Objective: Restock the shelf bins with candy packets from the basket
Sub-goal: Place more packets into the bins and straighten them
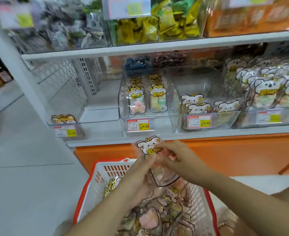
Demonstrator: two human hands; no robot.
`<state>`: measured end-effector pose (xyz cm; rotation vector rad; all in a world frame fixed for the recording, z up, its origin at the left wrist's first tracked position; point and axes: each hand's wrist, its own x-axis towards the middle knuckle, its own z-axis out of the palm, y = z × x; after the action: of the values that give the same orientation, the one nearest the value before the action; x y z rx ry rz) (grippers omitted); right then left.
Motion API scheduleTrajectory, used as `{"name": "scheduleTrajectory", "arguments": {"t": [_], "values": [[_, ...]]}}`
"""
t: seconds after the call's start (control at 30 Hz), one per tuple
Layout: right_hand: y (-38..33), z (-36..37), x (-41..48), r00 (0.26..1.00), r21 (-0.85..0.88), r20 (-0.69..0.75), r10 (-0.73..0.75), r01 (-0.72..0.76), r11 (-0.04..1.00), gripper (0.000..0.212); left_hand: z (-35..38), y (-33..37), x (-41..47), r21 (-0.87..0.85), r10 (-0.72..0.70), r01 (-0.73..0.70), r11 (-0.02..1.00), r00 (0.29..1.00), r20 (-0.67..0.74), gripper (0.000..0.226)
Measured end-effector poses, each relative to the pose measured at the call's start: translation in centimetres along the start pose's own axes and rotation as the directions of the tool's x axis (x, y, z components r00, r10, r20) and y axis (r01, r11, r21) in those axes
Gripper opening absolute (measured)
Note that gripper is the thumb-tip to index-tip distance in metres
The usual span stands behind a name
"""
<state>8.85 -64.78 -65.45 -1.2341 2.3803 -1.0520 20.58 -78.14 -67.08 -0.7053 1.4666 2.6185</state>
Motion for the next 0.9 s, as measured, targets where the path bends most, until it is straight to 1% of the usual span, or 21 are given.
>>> {"name": "scheduleTrajectory", "arguments": {"t": [0.03,0.07,0.1,0.13,0.2,0.27,0.33,0.37,0.4,0.43,0.47,0.53,0.6,0.63,0.67,0.7,0.73,0.77,0.8,0.83,0.9], "values": [[-0.1,-0.5,0.0,0.999,0.022,-0.033,0.001,0.0,1.0,0.039,0.3,0.0,0.2,0.057,0.046,-0.046,0.997,0.999,0.012,0.087],[-0.1,-1.0,0.0,0.997,0.056,-0.077,0.01,-0.006,0.998,0.041,0.7,0.2,0.4,0.11,0.077,-0.079,0.991,0.997,0.024,0.092],[-0.1,-1.3,0.0,0.991,0.103,-0.128,0.026,-0.013,0.995,0.045,1.1,0.4,0.6,0.148,0.101,-0.106,0.983,0.994,0.038,0.087],[-0.1,-1.6,-0.1,0.984,0.156,-0.173,0.047,-0.02,0.988,0.05,1.3,0.6,0.9,0.194,0.126,-0.129,0.972,0.992,0.029,0.076],[-0.4,-2.3,-0.1,0.972,0.264,-0.217,0.091,-0.031,0.964,0.063,1.7,1.5,1.3,0.313,0.192,-0.181,0.932,0.981,-0.004,0.058],[-0.7,-3.2,0.0,0.972,0.423,-0.189,0.137,-0.046,0.905,0.082,1.9,2.9,1.8,0.44,0.265,-0.23,0.868,0.964,-0.02,0.052],[-0.9,-4.4,0.3,0.979,0.561,-0.125,0.163,-0.066,0.825,0.093,2.5,4.7,2.2,0.529,0.323,-0.296,0.796,0.945,0.044,0.047],[-0.8,-5.1,0.3,0.982,0.616,-0.106,0.157,-0.059,0.785,0.093,2.9,5.7,2.2,0.586,0.332,-0.317,0.745,0.939,0.087,0.048],[-0.6,-5.9,0.4,0.984,0.66,-0.104,0.146,-0.042,0.75,0.087,3.2,6.6,2.2,0.645,0.335,-0.329,0.69,0.935,0.118,0.051],[-0.4,-6.8,0.4,0.985,0.683,-0.108,0.133,-0.023,0.73,0.074,3.5,7.4,2.2,0.699,0.342,-0.349,0.625,0.927,0.157,0.053],[-0.3,-7.7,0.3,0.985,0.675,-0.122,0.12,-0.006,0.737,0.065,3.7,8.0,2.4,0.76,0.357,-0.365,0.538,0.915,0.187,0.056],[0.2,-9.4,0.1,0.982,0.602,-0.156,0.11,0.006,0.798,0.063,4.4,9.1,2.5,0.873,0.38,-0.374,0.312,0.892,0.246,0.06],[0.4,-11.2,-0.3,0.981,0.452,-0.181,0.068,0.021,0.892,0.064,5.4,10.2,2.8,0.902,0.412,-0.41,0.137,0.851,0.325,0.058],[0.3,-12.1,-0.4,0.981,0.323,-0.192,0.032,0.033,0.946,0.063,6.0,10.8,3.0,0.895,0.429,-0.441,0.069,0.823,0.372,0.056],[0.2,-13.1,-0.5,0.978,0.136,-0.207,-0.012,0.041,0.99,0.061,6.6,11.4,3.2,0.883,0.444,-0.469,0.004,0.792,0.418,0.055],[-0.1,-14.0,-0.5,0.971,-0.05,-0.231,-0.068,0.057,0.997,0.061,7.3,12.1,3.4,0.87,0.453,-0.489,-0.07,0.761,0.464,0.055],[-0.3,-15.0,-0.5,0.956,-0.199,-0.26,-0.134,0.082,0.977,0.06,8.0,12.6,3.7,0.854,0.458,-0.499,-0.148,0.731,0.506,0.054],[-0.5,-15.9,-0.4,0.94,-0.28,-0.285,-0.189,0.107,0.954,0.057,8.7,13.2,4.0,0.834,0.466,-0.512,-0.208,0.698,0.544,0.054],[-0.7,-16.6,-0.2,0.932,-0.314,-0.3,-0.205,0.107,0.943,0.056,9.3,13.6,4.5,0.812,0.48,-0.531,-0.243,0.661,0.576,0.053],[-0.6,-17.3,0.0,0.927,-0.321,-0.312,-0.207,0.102,0.941,0.057,10.0,14.0,5.0,0.79,0.497,-0.555,-0.259,0.625,0.602,0.054],[-0.4,-18.3,0.6,0.929,-0.319,-0.318,-0.189,0.083,0.944,0.068,11.4,14.6,6.1,0.764,0.54,-0.589,-0.263,0.566,0.623,0.053]]}}
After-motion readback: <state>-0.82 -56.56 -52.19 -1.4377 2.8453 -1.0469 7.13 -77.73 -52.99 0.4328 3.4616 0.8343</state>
